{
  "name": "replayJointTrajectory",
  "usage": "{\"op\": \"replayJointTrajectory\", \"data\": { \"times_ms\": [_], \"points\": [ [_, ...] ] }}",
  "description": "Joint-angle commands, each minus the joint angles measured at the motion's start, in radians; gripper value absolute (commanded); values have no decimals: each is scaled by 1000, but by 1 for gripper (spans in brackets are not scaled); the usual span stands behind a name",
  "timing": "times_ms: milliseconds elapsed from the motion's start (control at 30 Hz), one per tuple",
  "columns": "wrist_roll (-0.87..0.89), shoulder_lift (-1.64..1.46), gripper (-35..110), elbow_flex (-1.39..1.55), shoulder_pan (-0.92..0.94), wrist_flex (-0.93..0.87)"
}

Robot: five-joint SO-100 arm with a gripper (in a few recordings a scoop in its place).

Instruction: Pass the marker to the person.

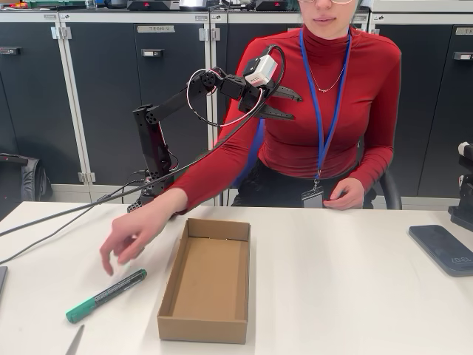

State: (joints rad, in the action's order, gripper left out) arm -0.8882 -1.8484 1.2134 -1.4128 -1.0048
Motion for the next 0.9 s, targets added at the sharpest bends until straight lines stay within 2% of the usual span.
{"op": "replayJointTrajectory", "data": {
  "times_ms": [0, 867],
  "points": [
    [-6, -41, 27, -12, 5, 31],
    [-8, -52, 27, -3, 5, 41]
  ]
}}
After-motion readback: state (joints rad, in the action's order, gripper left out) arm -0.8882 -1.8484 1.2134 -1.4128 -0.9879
